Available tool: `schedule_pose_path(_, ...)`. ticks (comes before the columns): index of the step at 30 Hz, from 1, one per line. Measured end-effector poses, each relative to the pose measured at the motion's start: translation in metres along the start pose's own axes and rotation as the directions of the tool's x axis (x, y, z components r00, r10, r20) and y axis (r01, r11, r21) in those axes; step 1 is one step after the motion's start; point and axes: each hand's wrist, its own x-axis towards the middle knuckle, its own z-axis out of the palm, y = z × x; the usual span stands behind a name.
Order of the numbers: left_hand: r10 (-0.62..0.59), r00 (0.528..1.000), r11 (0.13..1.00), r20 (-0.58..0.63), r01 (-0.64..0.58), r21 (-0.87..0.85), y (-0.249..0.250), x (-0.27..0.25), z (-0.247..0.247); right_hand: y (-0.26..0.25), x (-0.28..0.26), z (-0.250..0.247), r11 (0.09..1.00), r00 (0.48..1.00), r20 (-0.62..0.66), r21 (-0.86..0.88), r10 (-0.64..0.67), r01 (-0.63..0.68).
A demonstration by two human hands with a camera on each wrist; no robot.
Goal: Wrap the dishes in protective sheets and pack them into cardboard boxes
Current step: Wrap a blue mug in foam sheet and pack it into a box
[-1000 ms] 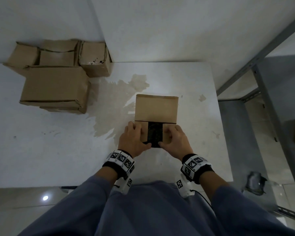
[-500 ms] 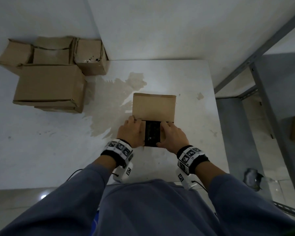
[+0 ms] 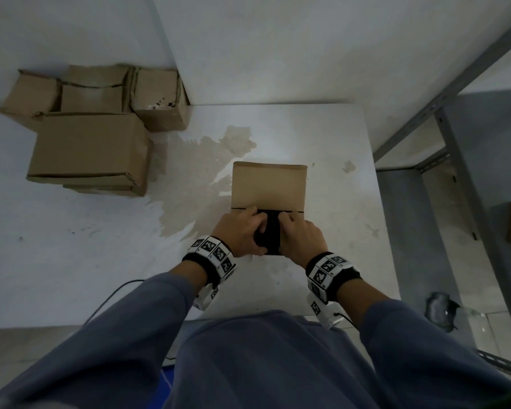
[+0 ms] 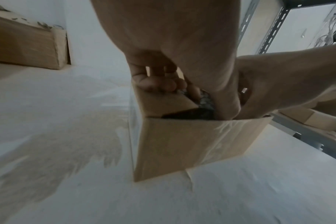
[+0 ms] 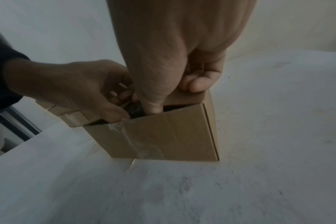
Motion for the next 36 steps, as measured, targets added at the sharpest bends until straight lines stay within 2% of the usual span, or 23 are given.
schedule_pose_path(5, 0.0, 1.0, 1.0, 0.031, -0.001, 0.011, 0.011, 0.006, -0.006, 0.001, 0.0, -0.001, 1.0, 1.0, 0.023, 0.012, 0.002, -0.002)
schedule_pose_path(7, -0.038, 0.998, 0.999, 0.048, 0.04, -0.035, 0.013, 0.007, -0.005, 0.003, 0.004, -0.005, 0.996, 0.998, 0.057, 0.085, -0.013, 0.009)
schedule_pose_path(9, -0.054, 0.995, 0.989, 0.082, 0.065, -0.135, 0.011, 0.009, -0.006, 0.006, 0.005, -0.012, 0.971, 0.995, 0.101, 0.237, -0.02, -0.005)
schedule_pose_path(11, -0.008, 0.993, 0.979, 0.118, 0.032, -0.203, 0.003, 0.01, -0.004, 0.013, 0.002, -0.016, 0.93, 0.99, 0.14, 0.365, -0.009, -0.044)
schedule_pose_path(13, 0.06, 0.989, 0.974, 0.135, -0.028, -0.224, -0.005, 0.006, 0.0, 0.019, -0.004, -0.014, 0.928, 0.988, 0.151, 0.371, -0.035, -0.024)
schedule_pose_path(14, 0.091, 0.989, 0.971, 0.118, -0.062, -0.231, -0.01, 0.002, 0.003, 0.022, -0.007, -0.013, 0.928, 0.988, 0.145, 0.373, -0.046, -0.012)
schedule_pose_path(16, 0.118, 0.993, 0.942, 0.006, -0.11, -0.317, -0.016, -0.009, 0.011, 0.025, -0.006, -0.013, 0.91, 0.995, 0.093, 0.415, -0.043, 0.0)
schedule_pose_path(17, 0.09, 0.993, 0.913, -0.075, -0.113, -0.392, -0.018, -0.014, 0.014, 0.026, -0.002, -0.012, 0.901, 0.998, 0.061, 0.435, -0.025, -0.004)
schedule_pose_path(19, -0.037, 0.983, 0.837, -0.179, -0.067, -0.543, -0.022, -0.022, 0.019, 0.026, 0.005, -0.015, 0.868, 0.997, 0.022, 0.49, 0.074, -0.075)
schedule_pose_path(22, -0.152, 0.952, 0.852, -0.267, -0.01, -0.524, -0.023, -0.023, 0.025, 0.028, 0.012, -0.01, 0.756, 0.971, -0.001, 0.629, 0.238, -0.184)
schedule_pose_path(25, -0.247, 0.922, 0.846, -0.299, 0.054, -0.531, -0.018, -0.021, 0.027, 0.032, 0.021, -0.005, 0.602, 0.936, 0.071, 0.748, 0.345, -0.279)
schedule_pose_path(26, -0.29, 0.908, 0.824, -0.302, 0.076, -0.561, -0.016, -0.021, 0.025, 0.035, 0.025, -0.005, 0.574, 0.934, 0.098, 0.766, 0.342, -0.291)
schedule_pose_path(27, -0.343, 0.895, 0.779, -0.285, 0.101, -0.619, -0.015, -0.019, 0.023, 0.037, 0.028, -0.006, 0.583, 0.941, 0.112, 0.759, 0.321, -0.289)
schedule_pose_path(30, -0.517, 0.848, 0.528, -0.117, 0.208, -0.824, -0.015, -0.013, 0.009, 0.041, 0.032, -0.006, 0.675, 0.967, 0.049, 0.707, 0.25, -0.21)
schedule_pose_path(31, -0.539, 0.84, 0.476, -0.071, 0.234, -0.848, -0.017, -0.011, 0.007, 0.042, 0.029, -0.006, 0.689, 0.971, 0.005, 0.703, 0.24, -0.174)
schedule_pose_path(34, -0.498, 0.865, 0.49, -0.065, 0.219, -0.844, -0.029, -0.004, 0.006, 0.045, 0.014, -0.001, 0.624, 0.965, -0.109, 0.779, 0.24, -0.067)
schedule_pose_path(35, -0.486, 0.874, 0.398, -0.027, 0.194, -0.897, -0.031, -0.004, 0.004, 0.047, 0.007, 0.0, 0.585, 0.966, -0.126, 0.811, 0.225, -0.031)
schedule_pose_path(36, -0.484, 0.875, 0.249, 0.037, 0.178, -0.952, -0.03, -0.007, 0.001, 0.048, 0.001, 0.002, 0.54, 0.971, -0.129, 0.842, 0.2, 0.0)
